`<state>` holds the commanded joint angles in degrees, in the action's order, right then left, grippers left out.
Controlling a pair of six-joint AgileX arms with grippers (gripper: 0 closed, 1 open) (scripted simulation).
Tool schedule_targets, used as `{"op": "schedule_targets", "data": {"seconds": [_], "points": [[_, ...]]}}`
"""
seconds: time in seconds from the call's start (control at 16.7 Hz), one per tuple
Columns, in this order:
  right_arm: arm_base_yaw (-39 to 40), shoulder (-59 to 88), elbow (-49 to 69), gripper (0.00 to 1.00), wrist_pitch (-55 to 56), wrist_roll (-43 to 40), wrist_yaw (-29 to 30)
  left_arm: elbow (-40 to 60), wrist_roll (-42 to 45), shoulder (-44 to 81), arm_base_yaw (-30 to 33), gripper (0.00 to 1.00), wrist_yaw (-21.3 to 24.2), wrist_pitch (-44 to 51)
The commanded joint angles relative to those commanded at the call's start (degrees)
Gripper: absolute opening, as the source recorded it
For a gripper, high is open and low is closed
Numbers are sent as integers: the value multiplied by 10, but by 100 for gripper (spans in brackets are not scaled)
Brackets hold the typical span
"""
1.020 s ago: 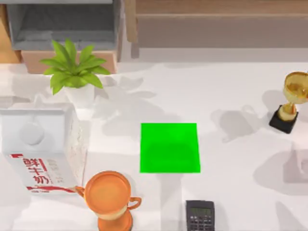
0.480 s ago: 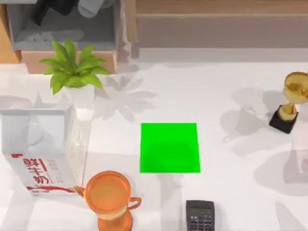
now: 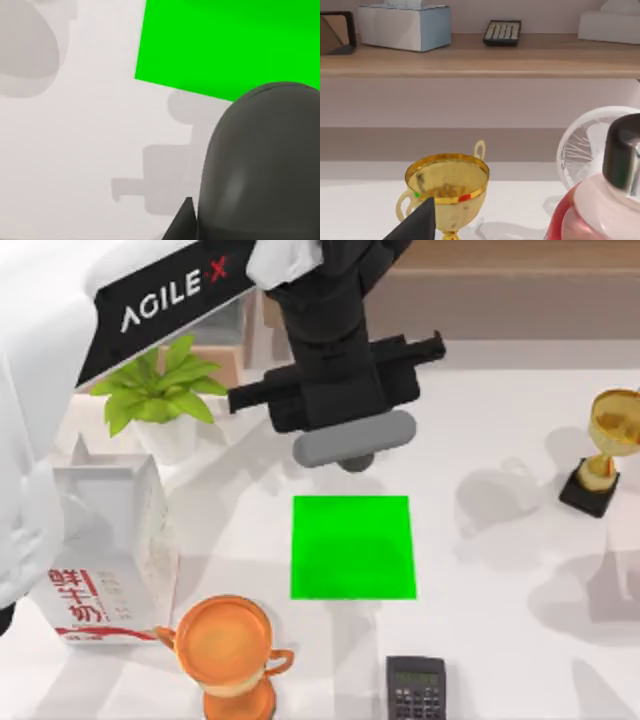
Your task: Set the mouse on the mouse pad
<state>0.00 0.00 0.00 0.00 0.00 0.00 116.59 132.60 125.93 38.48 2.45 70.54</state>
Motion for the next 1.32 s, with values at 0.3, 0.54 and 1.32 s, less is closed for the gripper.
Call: {"op": "schedule_targets", "data": {"seconds": [0.3, 0.54, 1.32], "points": [[0, 0, 0, 100, 0, 0, 0, -10, 71, 62, 37, 0, -11, 36], [0, 0, 0, 100, 0, 0, 0, -10, 71, 62, 37, 0, -11, 36], [0, 0, 0, 100, 0, 0, 0, -37, 114, 57, -58, 0, -7, -27]]}}
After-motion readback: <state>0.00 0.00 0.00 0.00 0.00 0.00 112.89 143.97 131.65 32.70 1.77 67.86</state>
